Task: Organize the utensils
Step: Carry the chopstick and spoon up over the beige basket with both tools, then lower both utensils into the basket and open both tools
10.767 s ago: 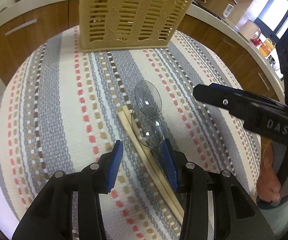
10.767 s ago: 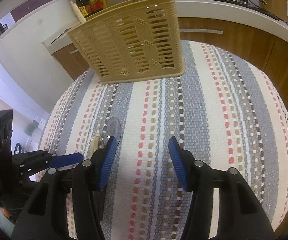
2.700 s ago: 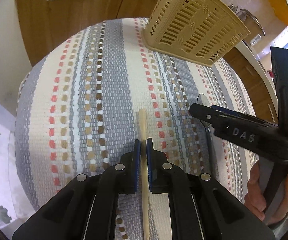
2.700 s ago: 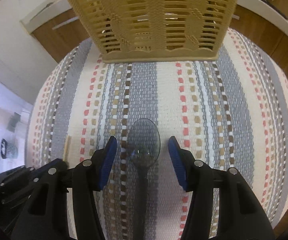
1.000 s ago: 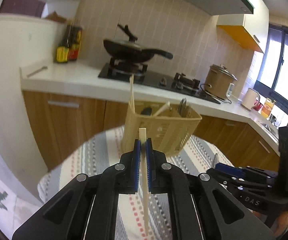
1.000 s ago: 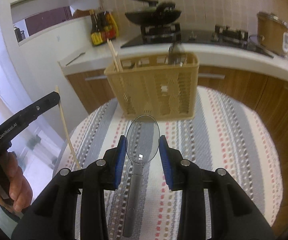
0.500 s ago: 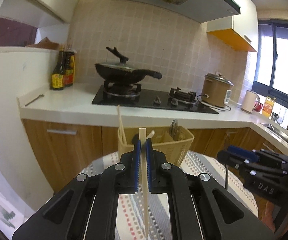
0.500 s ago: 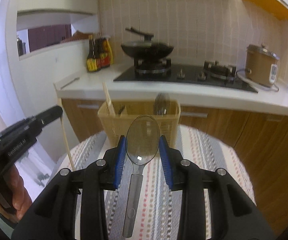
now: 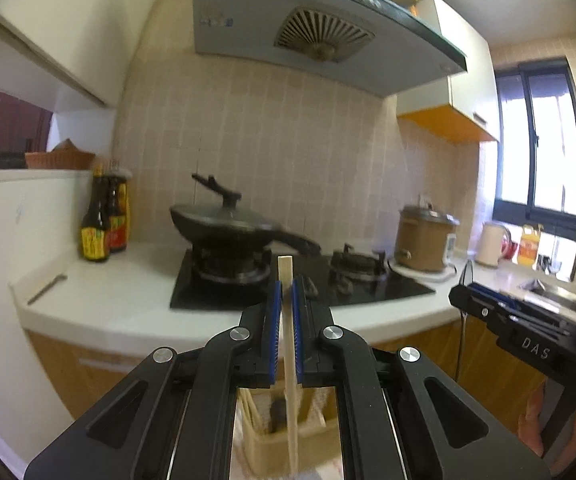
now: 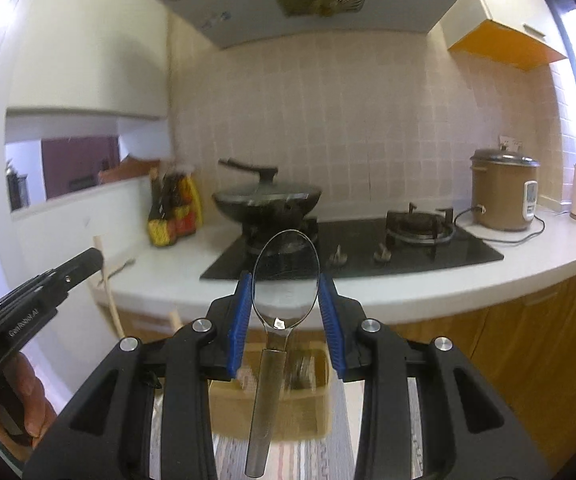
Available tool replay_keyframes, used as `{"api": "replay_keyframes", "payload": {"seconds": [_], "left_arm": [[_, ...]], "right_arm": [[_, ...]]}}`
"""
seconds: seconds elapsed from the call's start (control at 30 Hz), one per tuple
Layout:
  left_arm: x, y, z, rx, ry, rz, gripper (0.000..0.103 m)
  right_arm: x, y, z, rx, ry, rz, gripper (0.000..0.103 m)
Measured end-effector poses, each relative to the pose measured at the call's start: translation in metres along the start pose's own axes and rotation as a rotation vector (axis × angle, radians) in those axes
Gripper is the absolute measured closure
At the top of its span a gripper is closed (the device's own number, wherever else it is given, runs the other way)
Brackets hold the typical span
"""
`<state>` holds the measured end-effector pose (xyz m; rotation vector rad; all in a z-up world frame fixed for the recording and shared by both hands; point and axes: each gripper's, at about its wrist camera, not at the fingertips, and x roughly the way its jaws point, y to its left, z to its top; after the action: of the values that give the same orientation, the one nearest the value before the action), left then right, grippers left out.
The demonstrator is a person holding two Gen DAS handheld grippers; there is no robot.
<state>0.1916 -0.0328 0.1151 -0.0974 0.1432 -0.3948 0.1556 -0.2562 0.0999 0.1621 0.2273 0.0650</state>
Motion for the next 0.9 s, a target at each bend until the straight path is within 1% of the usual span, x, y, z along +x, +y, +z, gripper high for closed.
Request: {"api": "replay_keyframes", "payload": {"seconds": [0.13, 0.3, 0.37, 0.5, 0.7, 0.9], "left_arm": [[0.019, 0.004, 0.007, -0.006, -0.038, 0.011, 0.099], [0.042, 0.002, 0.003, -0.023, -0.077, 0.035, 0.099], [0.049, 0.004, 0.001, -0.031, -0.079, 0.034, 0.099], [0.06, 0.006, -0.006, -0.031, -0.071, 0.031, 0.099], [0.068, 0.007, -0.011, -0.056, -0.067, 0.007, 0.099], [0.066, 0.003, -0.013, -0.027, -0.081, 0.018, 0.099]], "right_arm": [[0.027, -0.006, 0.004, 0.013, -0.033, -0.033, 0.073], [0.056, -0.012, 0.002, 0.005, -0.054, -0.089, 0.073], [0.065, -0.014, 0.002, 0.0, -0.061, -0.105, 0.073], [0.076, -0.016, -0.004, -0.021, -0.086, -0.138, 0.073], [0.086, -0.014, -0.018, -0.037, -0.082, -0.154, 0.073], [0.09, -0.011, -0.025, -0.062, -0.084, -0.17, 0.073]]}}
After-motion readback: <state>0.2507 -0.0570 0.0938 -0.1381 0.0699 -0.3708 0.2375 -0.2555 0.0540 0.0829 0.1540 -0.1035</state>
